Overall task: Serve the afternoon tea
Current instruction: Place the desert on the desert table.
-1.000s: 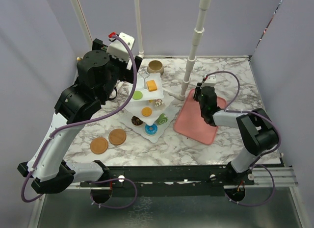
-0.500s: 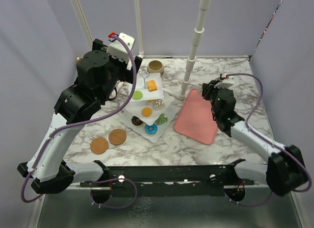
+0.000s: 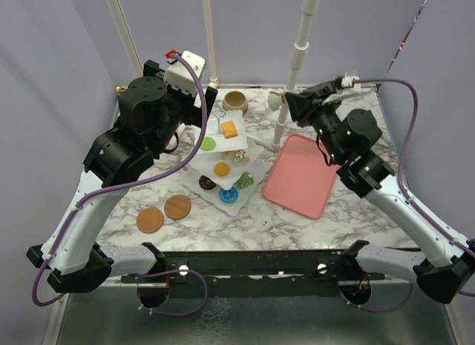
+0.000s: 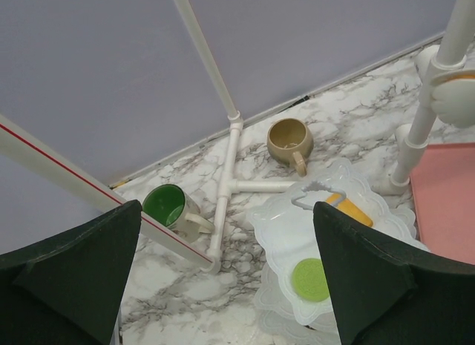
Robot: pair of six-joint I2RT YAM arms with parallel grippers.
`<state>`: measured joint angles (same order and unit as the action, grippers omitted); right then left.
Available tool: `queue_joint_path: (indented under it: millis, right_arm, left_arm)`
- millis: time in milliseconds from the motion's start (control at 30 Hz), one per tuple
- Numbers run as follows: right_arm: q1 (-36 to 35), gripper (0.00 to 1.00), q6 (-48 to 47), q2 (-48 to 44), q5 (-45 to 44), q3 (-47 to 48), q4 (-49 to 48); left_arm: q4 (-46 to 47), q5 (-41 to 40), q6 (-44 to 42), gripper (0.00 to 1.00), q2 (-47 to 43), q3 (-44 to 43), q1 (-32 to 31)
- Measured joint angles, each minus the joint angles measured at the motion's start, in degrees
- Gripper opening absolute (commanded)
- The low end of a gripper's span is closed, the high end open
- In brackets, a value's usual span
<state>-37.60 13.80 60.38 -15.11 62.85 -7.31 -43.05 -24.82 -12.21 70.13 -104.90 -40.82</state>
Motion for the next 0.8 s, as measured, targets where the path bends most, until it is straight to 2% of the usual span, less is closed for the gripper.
queue_joint_path:
  millis: [167,267,500,800]
  right_arm:
    - [0.0,0.11,-0.3,14.5,5.9,16.6,2.9]
    - [0.0,0.11,-0.2,22.3,9.9,22.8,4.1]
    - [0.0,0.14,1.9,31.1,18.4,26.4,7.3]
    - [0.0,0.18,6.2,34.3,26.9,30.9,6.1]
  left_arm:
    - [-0.5,0.3,0.0,0.99,-0.4,-0.4,0.0]
    - [-0.8,0.3,-0.1,0.99,-0.9,-0.4,0.0]
    - [-0.9,0.3,-0.8,0.99,-1.8,-0.4,0.0]
    - [-0.9,0.3,-1.1,0.99,-1.9,-0.4,0.0]
